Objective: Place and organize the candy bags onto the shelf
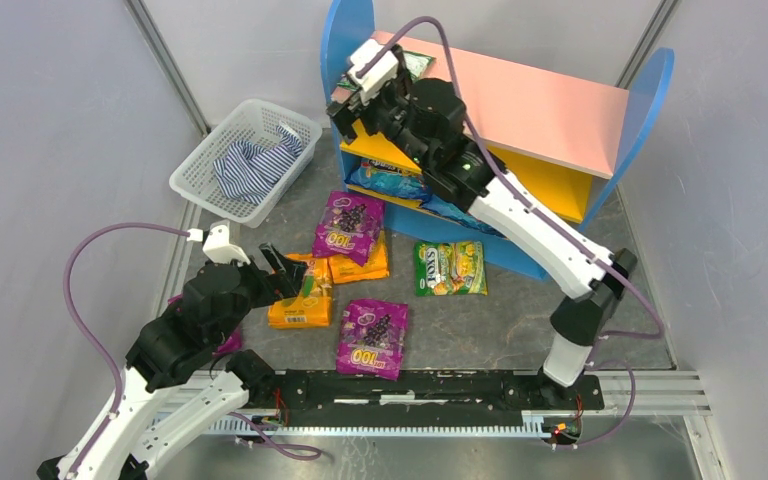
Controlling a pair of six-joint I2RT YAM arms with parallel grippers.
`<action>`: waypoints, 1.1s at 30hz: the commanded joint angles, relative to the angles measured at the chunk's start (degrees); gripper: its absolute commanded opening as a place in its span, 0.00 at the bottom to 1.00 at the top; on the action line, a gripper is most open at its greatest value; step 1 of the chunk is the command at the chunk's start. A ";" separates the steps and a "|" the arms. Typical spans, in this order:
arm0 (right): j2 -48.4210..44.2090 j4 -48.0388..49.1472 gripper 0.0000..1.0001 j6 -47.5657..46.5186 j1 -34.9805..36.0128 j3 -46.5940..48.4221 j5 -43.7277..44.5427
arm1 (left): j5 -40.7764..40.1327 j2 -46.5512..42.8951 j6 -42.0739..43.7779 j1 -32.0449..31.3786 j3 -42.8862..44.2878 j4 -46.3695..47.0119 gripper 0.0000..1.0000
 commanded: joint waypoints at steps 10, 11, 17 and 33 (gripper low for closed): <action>-18.21 0.16 0.72 6.42 -1.67 -14.83 7.87 | -1.52 -0.09 1.32 -0.11 -0.27 1.79 1.00; -18.52 0.32 0.69 7.17 -2.28 -15.73 7.52 | -1.53 -0.07 1.32 -0.11 -0.27 1.79 1.00; -19.44 2.52 0.64 10.84 -5.48 -19.82 3.28 | -1.72 -0.31 1.22 -0.11 -0.36 1.83 1.00; -13.57 12.14 0.54 16.74 -13.06 -20.87 -14.13 | -1.76 -1.74 1.05 -0.11 -0.54 1.79 1.00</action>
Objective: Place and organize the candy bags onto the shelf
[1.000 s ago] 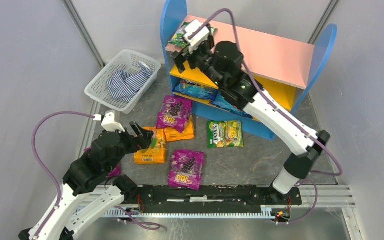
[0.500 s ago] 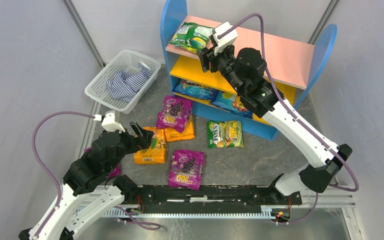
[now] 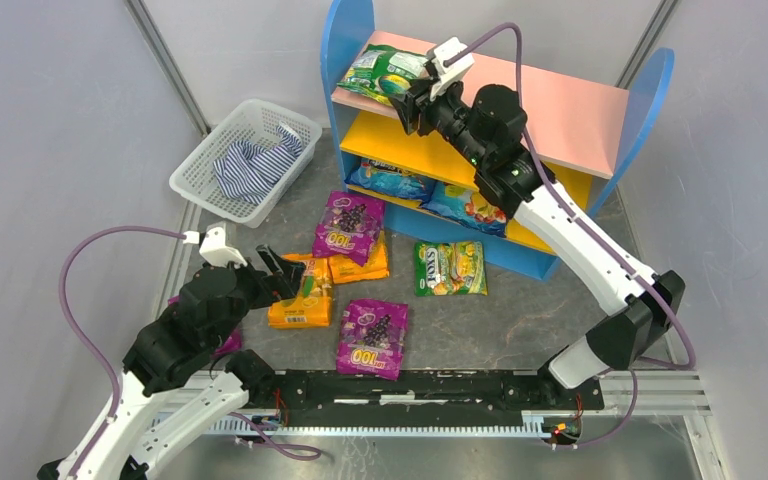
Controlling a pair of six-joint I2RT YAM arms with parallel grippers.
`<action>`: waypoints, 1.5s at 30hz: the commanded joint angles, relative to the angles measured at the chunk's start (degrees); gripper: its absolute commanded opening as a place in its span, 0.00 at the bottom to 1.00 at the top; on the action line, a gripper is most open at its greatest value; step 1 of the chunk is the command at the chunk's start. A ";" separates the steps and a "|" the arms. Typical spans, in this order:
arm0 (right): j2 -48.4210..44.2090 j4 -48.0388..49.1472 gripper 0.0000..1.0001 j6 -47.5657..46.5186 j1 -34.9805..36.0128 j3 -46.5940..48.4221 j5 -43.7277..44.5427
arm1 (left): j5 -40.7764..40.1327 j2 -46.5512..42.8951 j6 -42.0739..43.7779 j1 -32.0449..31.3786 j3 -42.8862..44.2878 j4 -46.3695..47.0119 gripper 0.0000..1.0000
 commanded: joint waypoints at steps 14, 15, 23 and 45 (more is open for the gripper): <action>10.14 7.78 0.53 14.74 -5.50 8.02 -18.12 | -1.82 -0.25 0.97 -0.11 -0.38 1.79 1.00; 10.61 7.43 0.53 14.90 -5.49 8.85 -18.50 | -1.82 -0.23 0.97 -0.11 -0.38 1.79 1.00; 2.84 0.50 0.79 10.69 -5.46 5.94 -14.50 | -2.17 -0.52 0.79 -0.11 -0.47 1.81 1.00; -30.71 -5.81 0.98 4.73 21.15 -44.61 -6.93 | -1.57 1.51 0.86 -0.11 -0.56 1.79 1.00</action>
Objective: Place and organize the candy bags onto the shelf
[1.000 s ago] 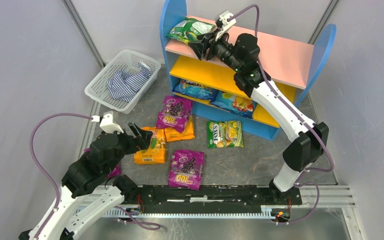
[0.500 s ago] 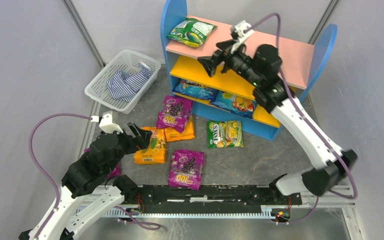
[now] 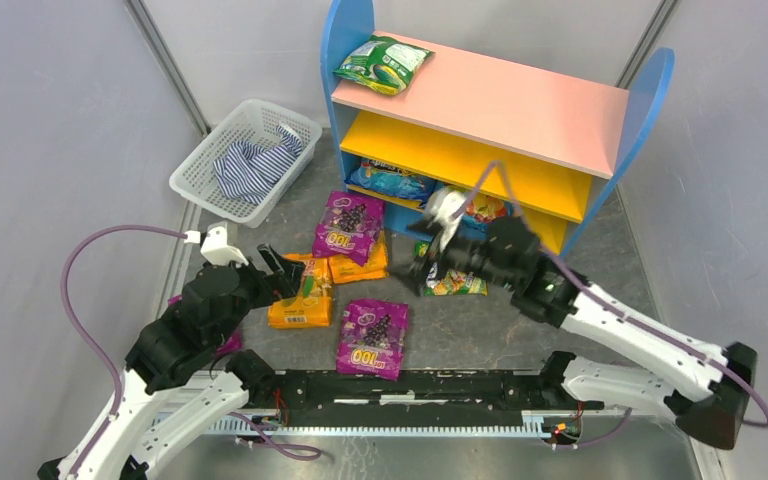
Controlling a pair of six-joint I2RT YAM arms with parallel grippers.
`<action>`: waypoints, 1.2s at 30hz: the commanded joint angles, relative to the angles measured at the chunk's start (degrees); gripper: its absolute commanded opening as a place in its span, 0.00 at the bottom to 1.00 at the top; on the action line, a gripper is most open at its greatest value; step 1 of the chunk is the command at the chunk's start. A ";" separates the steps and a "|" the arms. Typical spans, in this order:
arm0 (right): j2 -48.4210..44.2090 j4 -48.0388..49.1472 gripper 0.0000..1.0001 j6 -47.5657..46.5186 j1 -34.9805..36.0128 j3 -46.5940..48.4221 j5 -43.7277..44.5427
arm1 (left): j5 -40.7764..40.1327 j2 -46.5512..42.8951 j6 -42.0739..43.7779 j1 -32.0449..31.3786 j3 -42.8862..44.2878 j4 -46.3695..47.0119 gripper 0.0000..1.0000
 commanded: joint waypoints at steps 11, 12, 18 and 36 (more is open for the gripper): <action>13.96 -5.80 0.98 -2.85 38.78 -10.46 31.18 | -1.21 1.86 0.62 -0.11 -0.18 1.70 1.00; 15.56 -5.65 0.98 -2.93 40.48 -10.20 33.14 | -1.21 1.94 0.62 -0.11 -0.19 1.74 1.00; 25.84 -5.43 0.98 -8.44 48.47 -6.70 49.14 | -1.50 2.19 0.46 -0.11 -0.19 1.57 1.00; 40.52 4.01 0.63 -14.34 49.87 -7.25 62.65 | -2.00 3.36 0.10 -0.11 -0.10 1.20 1.00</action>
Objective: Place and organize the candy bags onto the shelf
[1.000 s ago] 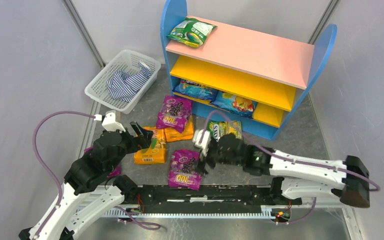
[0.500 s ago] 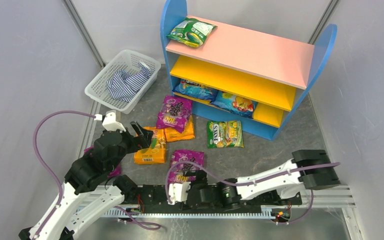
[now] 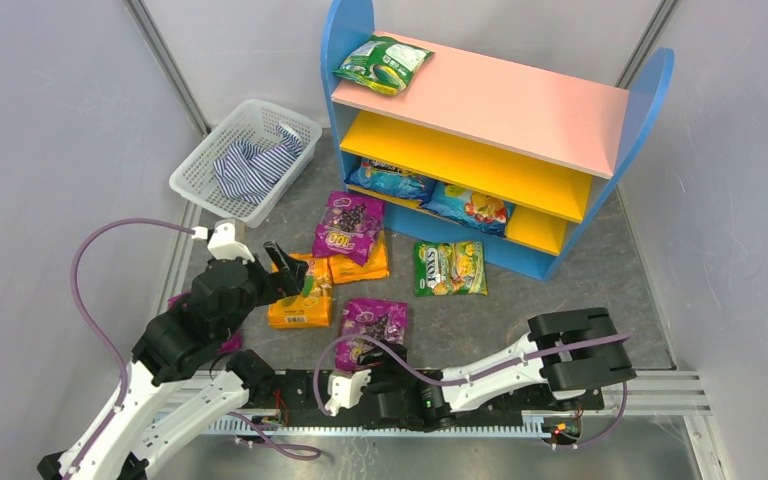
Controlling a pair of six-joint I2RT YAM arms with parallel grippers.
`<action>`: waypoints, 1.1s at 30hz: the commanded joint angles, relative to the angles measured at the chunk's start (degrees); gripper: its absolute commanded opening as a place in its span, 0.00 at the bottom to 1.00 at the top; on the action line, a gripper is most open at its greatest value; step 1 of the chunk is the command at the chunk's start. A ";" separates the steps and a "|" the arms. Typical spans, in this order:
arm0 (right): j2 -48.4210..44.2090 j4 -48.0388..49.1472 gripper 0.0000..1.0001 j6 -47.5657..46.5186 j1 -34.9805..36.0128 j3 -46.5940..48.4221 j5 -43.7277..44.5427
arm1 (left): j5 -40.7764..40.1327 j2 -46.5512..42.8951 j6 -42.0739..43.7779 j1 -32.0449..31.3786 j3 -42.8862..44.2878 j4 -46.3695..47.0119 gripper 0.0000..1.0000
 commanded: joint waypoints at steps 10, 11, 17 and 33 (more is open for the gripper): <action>-9.76 5.55 0.24 -2.55 0.08 -4.00 1.56 | -2.35 0.16 -0.07 -0.11 -0.07 1.13 1.00; -10.91 5.21 0.21 -2.44 0.08 -4.18 1.31 | -2.36 0.16 -0.07 -0.11 -0.08 1.16 1.00; -18.48 1.88 0.07 -1.95 -0.03 -4.29 0.72 | -2.36 0.00 -0.07 -0.10 -0.08 1.15 1.00; -35.33 -2.33 0.00 -11.89 -7.46 4.13 5.77 | -2.45 -1.64 -0.15 -0.11 -0.08 1.15 1.00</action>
